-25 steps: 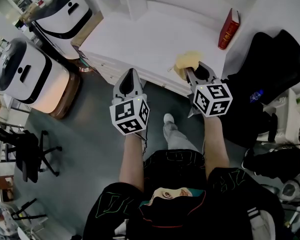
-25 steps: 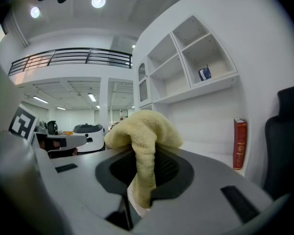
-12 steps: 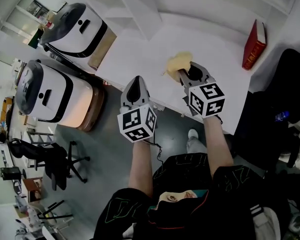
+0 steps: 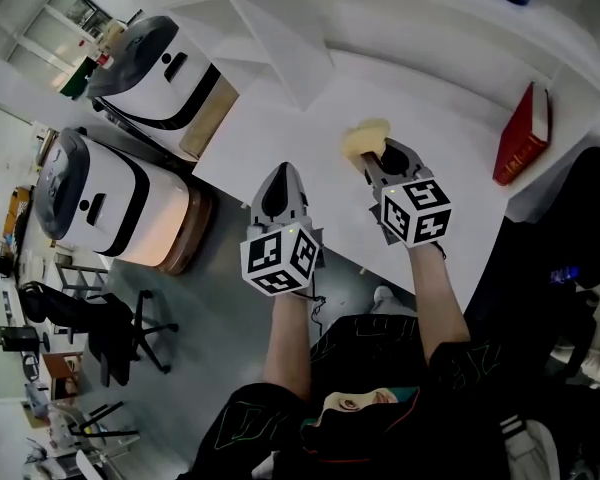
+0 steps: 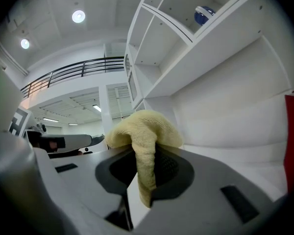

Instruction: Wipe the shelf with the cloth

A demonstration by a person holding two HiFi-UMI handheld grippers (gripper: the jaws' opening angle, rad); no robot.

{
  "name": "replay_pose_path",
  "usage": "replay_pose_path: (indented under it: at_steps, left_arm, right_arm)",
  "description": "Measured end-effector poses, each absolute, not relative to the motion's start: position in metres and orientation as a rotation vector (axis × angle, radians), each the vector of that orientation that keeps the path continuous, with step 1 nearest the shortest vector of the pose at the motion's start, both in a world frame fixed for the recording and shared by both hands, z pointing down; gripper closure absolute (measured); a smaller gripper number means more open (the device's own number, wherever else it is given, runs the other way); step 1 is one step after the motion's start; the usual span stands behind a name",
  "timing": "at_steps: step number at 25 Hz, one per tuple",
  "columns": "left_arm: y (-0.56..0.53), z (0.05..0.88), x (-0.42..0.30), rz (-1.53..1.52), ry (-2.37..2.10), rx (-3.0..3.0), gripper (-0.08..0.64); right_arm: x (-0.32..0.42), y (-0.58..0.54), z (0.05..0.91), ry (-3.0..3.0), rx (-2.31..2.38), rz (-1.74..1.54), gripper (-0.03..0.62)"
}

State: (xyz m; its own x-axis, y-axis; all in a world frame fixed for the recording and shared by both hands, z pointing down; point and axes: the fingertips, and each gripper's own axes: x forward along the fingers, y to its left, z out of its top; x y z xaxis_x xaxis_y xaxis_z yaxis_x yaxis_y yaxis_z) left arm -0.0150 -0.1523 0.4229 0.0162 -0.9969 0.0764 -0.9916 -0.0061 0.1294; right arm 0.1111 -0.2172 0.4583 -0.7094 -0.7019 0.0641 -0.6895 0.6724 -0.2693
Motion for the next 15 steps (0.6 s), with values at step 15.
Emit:
replay_pose_path:
  at_steps: [15]
  left_arm:
    - [-0.206, 0.398, -0.041, -0.132, -2.147, 2.138, 0.560]
  right_arm:
    - [0.089, -0.247, 0.441, 2.811, -1.030, -0.399, 0.532]
